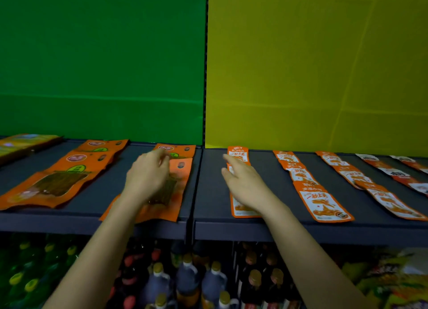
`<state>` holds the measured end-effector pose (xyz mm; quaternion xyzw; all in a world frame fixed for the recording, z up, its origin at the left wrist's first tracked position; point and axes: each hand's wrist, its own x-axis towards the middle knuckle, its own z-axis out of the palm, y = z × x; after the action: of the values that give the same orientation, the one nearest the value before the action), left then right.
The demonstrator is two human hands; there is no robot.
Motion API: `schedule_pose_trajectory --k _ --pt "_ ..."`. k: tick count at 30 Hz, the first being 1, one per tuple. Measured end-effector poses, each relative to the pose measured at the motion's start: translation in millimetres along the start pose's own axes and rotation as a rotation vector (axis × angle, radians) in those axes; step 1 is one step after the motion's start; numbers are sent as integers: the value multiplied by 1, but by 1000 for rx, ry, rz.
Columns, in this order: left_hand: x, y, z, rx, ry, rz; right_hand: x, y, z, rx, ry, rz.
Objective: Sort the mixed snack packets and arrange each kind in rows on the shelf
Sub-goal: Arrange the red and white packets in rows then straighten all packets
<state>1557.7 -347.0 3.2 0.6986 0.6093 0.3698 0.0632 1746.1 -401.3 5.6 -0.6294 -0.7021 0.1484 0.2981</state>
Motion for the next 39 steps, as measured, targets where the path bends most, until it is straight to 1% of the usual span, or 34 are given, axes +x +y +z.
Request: schedule_pose_trajectory --k 3,5,10,12,14,17,20,23,29,33,35,37,39 --pt "25 -40 -12 57 -58 -42 24 -25 24 -12 -78 33" --pt "36 -57 -14 55 -118 -64 38 -35 36 -11 -112 106" --pt "48 -90 -12 -42 -308 -119 61 -53 68 67 -102 257" --pt "49 -97 -9 -105 -363 -128 63 -56 80 68 -102 268" --pt "52 -99 -7 -154 -392 -143 64 -58 89 19 -72 258" --pt "55 -100 -3 -120 -415 -101 65 -60 96 -62 -36 260" --pt "55 -100 1 -24 -395 -44 65 -61 99 -141 -43 262" --pt "56 -103 4 -15 -362 -23 65 -62 101 -195 -43 263" --pt "53 -100 4 65 -305 30 68 -57 104 -210 -12 242" --pt "53 -100 -4 -56 -274 14 71 -63 101 -211 -36 257" --pt "56 -100 -15 -97 -244 28 74 -75 98 -217 5 237" --pt "63 -104 -31 -111 -183 68 77 -93 98 -188 43 184" --pt "74 -116 -52 -121 -112 82 81 -117 103 -154 41 142"
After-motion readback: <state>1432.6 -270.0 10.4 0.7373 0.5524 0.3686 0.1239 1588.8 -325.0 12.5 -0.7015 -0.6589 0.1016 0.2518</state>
